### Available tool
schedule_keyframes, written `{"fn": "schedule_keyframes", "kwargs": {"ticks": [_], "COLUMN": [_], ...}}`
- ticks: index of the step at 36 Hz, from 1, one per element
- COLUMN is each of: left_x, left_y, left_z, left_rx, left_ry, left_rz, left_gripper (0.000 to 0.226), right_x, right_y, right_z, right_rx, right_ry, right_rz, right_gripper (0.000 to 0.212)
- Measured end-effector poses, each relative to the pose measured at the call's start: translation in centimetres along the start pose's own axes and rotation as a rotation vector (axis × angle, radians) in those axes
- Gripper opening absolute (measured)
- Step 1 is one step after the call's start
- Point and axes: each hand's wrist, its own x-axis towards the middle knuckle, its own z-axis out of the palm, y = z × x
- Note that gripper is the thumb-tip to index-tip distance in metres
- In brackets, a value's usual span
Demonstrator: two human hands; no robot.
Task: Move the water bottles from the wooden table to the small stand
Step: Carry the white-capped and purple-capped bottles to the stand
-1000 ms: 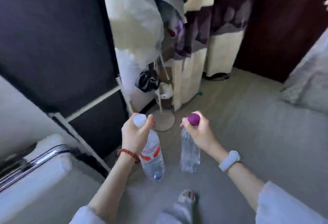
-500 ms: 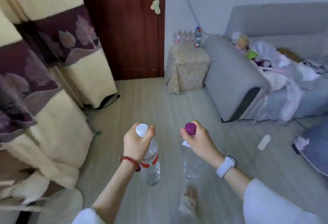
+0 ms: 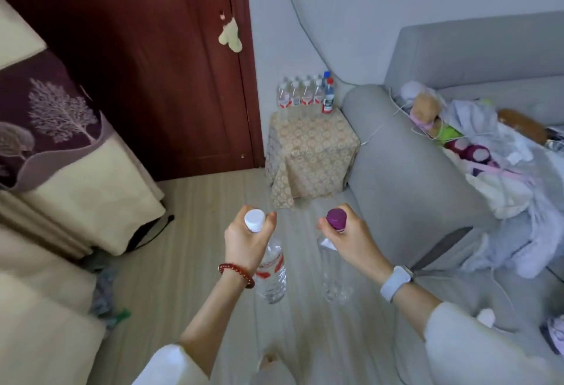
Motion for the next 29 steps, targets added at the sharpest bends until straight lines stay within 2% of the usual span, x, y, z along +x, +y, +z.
{"fn": "schedule_keyframes", "kwargs": {"ticks": [5,11,16,19,22,24,26,29], "left_x": [12.0,26.8,37.6,43.6,49.3,52.8,56.2,61.5], "left_y": [-1.0,-0.9,-0.2,-0.4,-1.1,-1.9,-2.8,-4.9], "left_z": [3.7,7.7,11.4,14.2,17.2,19.3,21.4,24.7], "left_rx": [0.034,0.031,-0.002,0.045,0.146,0.234,0.308,0.386], "left_ry": [-0.006,-0.027,-0.078,-0.110,-0.133,-0.138,-0.154,-0.164], "left_rz": [-0.002,-0.032,-0.074,-0.076,-0.045,-0.013,-0.025,-0.080], "left_gripper": [0.024,0.027,0.007,0.014,0.026,0.035,0.042,0.049], "right_x": [12.4,27.5,38.2,43.8,49.5,53.4,57.3,63.7], "right_y": [0.5,-0.2,-0.1,1.0,2.8,4.6,6.3,9.0], "right_z": [1.4,3.2,3.3,3.3,3.5,3.7,4.1,5.0], "right_rx": [-0.017,-0.043,-0.030,-0.056,-0.092,-0.117,-0.197,-0.320], "right_ry": [-0.011,-0.032,-0.036,-0.035,-0.073,-0.100,-0.136,-0.164], "right_rz": [0.007,-0.008,0.018,0.023,0.069,0.095,0.079,0.016], "right_gripper": [0.018,0.021,0.019,0.025,0.014,0.022,0.029,0.026]}}
